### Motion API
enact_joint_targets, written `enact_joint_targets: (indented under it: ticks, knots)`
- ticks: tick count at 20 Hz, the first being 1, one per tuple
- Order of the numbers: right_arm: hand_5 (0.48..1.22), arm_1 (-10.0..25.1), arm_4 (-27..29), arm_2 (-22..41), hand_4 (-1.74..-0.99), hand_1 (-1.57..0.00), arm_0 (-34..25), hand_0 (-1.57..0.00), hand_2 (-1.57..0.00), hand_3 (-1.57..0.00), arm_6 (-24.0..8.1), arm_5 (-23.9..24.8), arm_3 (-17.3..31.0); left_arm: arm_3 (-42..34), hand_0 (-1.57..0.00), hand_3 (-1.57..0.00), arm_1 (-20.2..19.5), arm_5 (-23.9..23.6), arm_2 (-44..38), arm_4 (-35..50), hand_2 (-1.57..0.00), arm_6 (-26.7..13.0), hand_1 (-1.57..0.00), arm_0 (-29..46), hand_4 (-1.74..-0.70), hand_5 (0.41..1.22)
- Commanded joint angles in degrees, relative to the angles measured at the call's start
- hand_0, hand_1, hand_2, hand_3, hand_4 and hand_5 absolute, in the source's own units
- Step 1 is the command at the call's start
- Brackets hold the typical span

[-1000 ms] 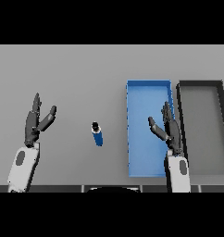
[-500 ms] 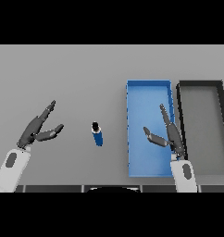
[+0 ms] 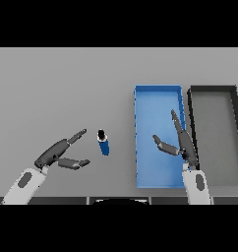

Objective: Pick up the blue pipe and place it into the blue bin.

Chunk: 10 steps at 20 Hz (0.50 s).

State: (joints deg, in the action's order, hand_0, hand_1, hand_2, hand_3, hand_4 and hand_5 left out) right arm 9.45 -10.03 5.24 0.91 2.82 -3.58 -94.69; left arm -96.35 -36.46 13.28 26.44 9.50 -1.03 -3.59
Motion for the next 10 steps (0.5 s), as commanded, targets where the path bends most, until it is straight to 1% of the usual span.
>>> enact_joint_targets:
  ticks: [1,2,3,5,7,8,10]
  knots:
    - [0.572,0.1,-0.2,0.3,-1.213,0.00,0.2,0.00,0.00,0.00,0.3,-0.3,-0.2,0.1,0.00,0.00,0.6,0.2,1.0,-1.0,0.00,0.3,0.00,-0.2,-1.08,0.469]
    - [0.571,-0.4,-0.3,0.5,-1.213,0.00,0.1,0.00,0.00,0.00,0.5,-0.2,0.3,0.2,0.00,0.00,2.1,-0.1,2.1,-1.9,0.00,0.1,0.00,-0.8,-1.10,0.466]
    - [0.570,-0.4,-0.2,0.4,-1.212,0.00,0.1,0.00,0.00,0.00,-0.5,-0.1,0.1,1.0,0.00,0.00,3.0,0.0,2.8,-2.5,0.00,-0.1,0.00,-1.3,-1.11,0.463]
    - [0.567,-0.7,-0.4,0.7,-1.209,0.00,0.1,0.00,0.00,0.00,-0.2,-0.2,0.3,1.7,0.00,0.00,5.1,-0.4,3.9,-3.5,0.00,1.3,0.00,-2.1,-1.14,0.479]
    - [0.560,-0.8,0.5,0.5,-1.211,0.00,0.1,0.00,0.00,0.00,-0.4,-0.6,0.1,3.6,0.00,0.00,7.3,-1.2,4.5,-4.7,0.00,2.9,0.00,-2.8,-1.15,0.486]
    - [0.556,-1.2,0.7,0.6,-1.209,0.00,0.7,0.00,0.00,0.00,-0.4,-0.5,-0.4,4.7,0.00,0.00,9.0,-1.8,4.9,-5.0,0.00,2.4,0.00,-3.7,-1.15,0.486]
    - [0.554,-0.8,0.6,0.2,-1.206,0.00,0.3,0.00,0.00,0.00,-0.5,-0.5,0.0,8.0,0.00,0.00,12.3,-3.1,5.0,-5.7,0.00,1.2,0.00,-5.7,-1.13,0.488]
